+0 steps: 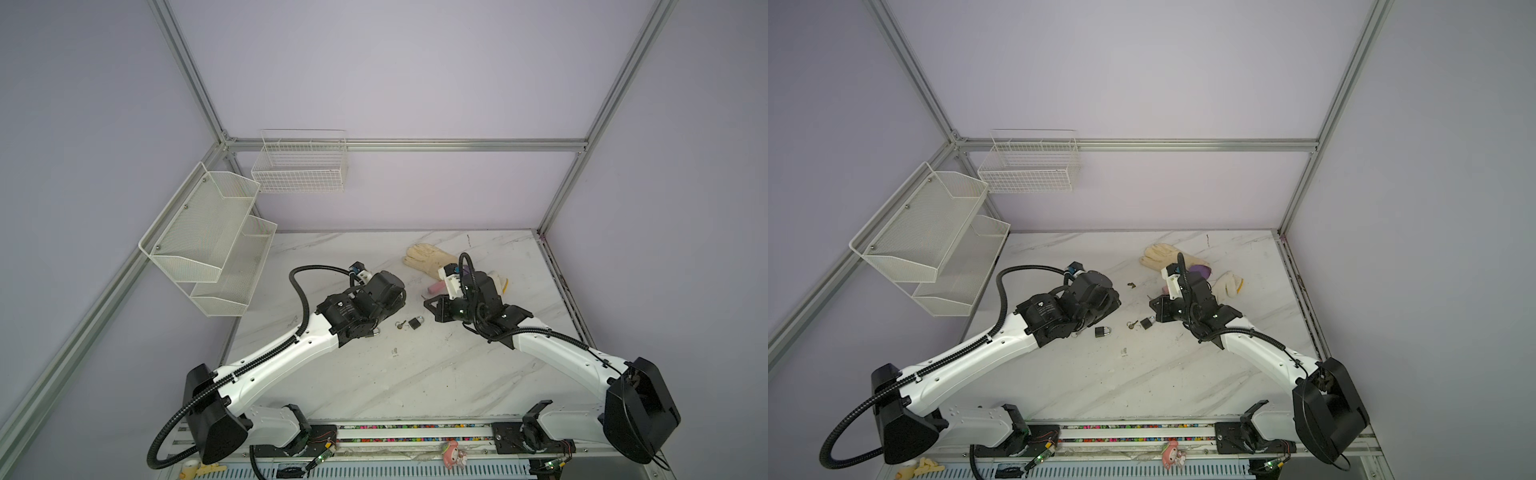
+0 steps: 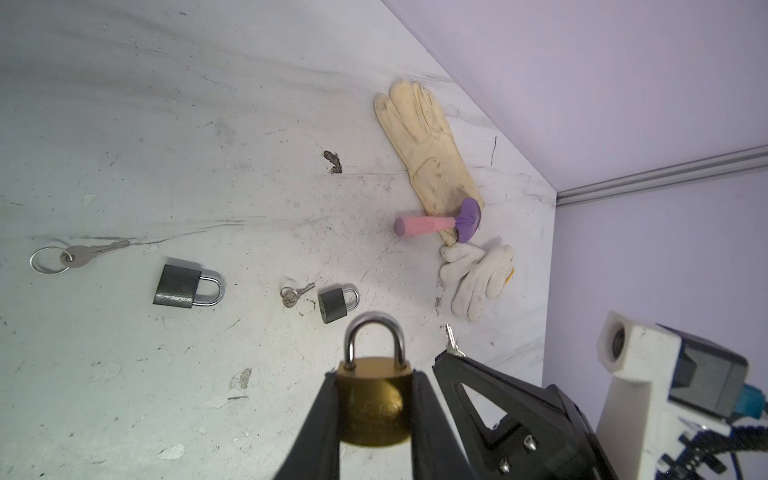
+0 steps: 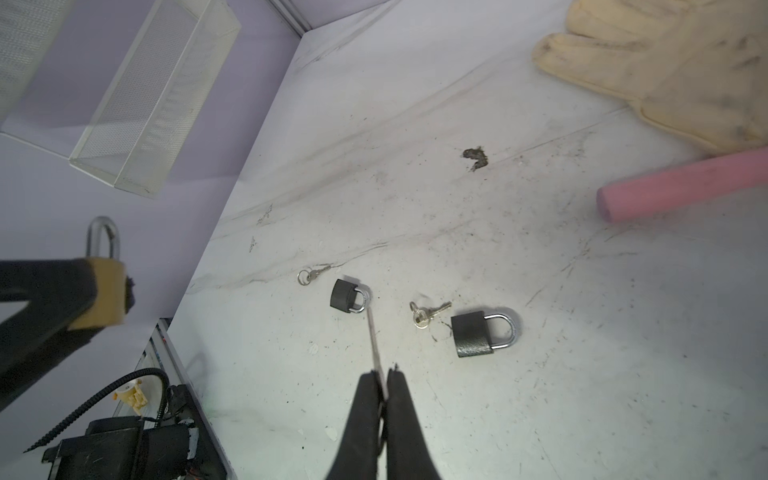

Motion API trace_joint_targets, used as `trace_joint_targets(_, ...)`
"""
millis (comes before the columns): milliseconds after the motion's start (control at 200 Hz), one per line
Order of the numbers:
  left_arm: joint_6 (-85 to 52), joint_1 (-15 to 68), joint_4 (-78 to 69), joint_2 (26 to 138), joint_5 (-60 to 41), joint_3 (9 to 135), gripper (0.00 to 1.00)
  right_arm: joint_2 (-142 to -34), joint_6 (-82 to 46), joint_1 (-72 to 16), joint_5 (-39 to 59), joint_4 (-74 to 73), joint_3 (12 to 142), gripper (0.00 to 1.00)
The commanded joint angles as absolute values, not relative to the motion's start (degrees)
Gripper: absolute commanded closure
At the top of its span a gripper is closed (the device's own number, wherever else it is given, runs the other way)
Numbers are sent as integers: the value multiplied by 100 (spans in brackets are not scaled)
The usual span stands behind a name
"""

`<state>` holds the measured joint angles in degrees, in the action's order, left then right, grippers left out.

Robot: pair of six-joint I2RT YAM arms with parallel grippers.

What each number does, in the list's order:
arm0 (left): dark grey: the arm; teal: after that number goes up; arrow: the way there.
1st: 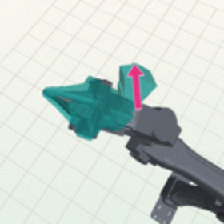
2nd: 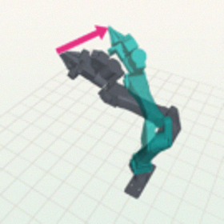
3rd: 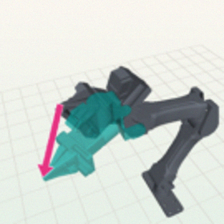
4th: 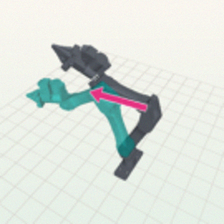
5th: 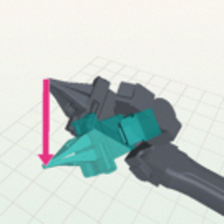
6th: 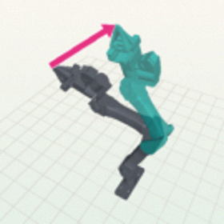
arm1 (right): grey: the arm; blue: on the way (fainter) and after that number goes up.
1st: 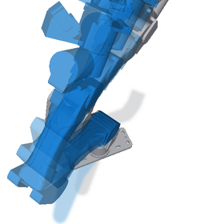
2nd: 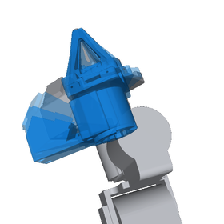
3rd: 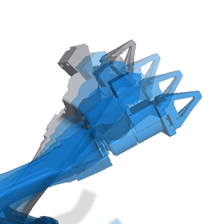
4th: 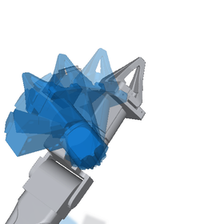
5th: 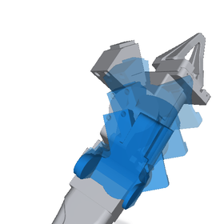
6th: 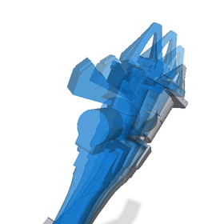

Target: Unlock with the key

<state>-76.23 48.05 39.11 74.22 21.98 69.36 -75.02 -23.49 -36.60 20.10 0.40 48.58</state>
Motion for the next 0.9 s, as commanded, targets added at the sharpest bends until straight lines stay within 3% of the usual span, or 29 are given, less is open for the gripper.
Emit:
trace_joint_targets(0, -8267, 4690, 3285, 7154, 2340, 6394, 100, -7420, -2347, -3987, 1782, -538, 4810, 100)
trace_joint_targets(550, -8829, 4590, 3557, 7093, 2434, 6346, 100, -7812, -2958, -5396, 703, -1451, 4998, 100)
trace_joint_targets(895, -8697, 4588, 3612, 7166, 2340, 6398, 100, -7840, -3166, -5468, 487, -1625, 5049, 100)
